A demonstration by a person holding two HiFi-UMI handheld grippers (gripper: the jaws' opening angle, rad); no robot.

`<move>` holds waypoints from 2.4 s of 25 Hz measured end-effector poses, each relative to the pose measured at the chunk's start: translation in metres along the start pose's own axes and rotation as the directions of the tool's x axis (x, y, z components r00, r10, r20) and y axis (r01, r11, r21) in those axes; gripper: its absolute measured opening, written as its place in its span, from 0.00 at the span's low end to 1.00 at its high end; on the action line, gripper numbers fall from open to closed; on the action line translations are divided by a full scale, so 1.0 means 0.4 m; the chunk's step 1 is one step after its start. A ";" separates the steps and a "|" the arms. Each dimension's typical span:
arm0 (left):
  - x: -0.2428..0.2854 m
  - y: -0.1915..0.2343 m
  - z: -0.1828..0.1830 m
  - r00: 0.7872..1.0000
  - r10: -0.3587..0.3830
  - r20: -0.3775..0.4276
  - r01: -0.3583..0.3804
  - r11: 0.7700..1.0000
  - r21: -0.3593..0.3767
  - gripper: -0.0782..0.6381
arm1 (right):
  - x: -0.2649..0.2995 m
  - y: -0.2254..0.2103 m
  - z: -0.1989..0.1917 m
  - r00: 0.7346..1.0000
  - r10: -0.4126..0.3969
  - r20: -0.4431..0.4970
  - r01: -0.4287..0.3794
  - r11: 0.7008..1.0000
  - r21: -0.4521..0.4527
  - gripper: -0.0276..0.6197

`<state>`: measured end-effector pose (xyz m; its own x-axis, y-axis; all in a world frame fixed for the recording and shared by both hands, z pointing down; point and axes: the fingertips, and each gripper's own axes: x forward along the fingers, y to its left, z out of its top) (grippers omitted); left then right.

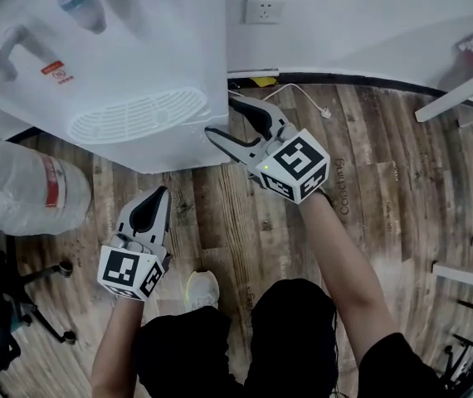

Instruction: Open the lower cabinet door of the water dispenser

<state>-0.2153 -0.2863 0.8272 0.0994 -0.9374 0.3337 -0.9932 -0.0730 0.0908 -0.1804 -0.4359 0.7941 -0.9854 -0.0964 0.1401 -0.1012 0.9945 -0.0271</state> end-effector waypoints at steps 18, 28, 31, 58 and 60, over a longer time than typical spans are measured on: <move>-0.035 -0.014 0.018 0.999 0.043 0.027 -0.043 0.999 0.023 0.13 | -0.045 0.051 -0.007 1.000 -0.014 -0.010 0.014 1.000 -0.023 0.41; -0.056 -0.022 0.008 0.998 0.058 0.017 -0.058 0.998 0.017 0.17 | -0.118 0.193 -0.015 0.993 0.119 -0.009 -0.119 0.993 -0.009 0.41; -0.064 -0.043 -0.002 0.999 0.041 0.014 -0.041 0.999 0.011 0.25 | -0.131 0.242 -0.021 0.985 0.173 -0.020 -0.173 0.985 -0.020 0.38; -0.297 -0.071 -0.135 0.993 0.068 -0.092 -0.067 0.998 0.011 0.56 | -0.120 0.679 -0.021 0.825 0.563 -0.046 -0.562 0.827 0.032 0.33; -0.313 -0.063 -0.145 0.991 0.095 -0.089 -0.095 0.995 0.003 0.56 | -0.106 0.713 -0.015 0.804 0.592 -0.049 -0.591 0.806 0.031 0.33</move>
<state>-0.1991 -0.1474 0.8373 0.0096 -0.9059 0.4234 -0.9983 0.0155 0.0559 -0.1666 -0.1479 0.7863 -0.8459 0.5131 0.1453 0.4967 0.8573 -0.1353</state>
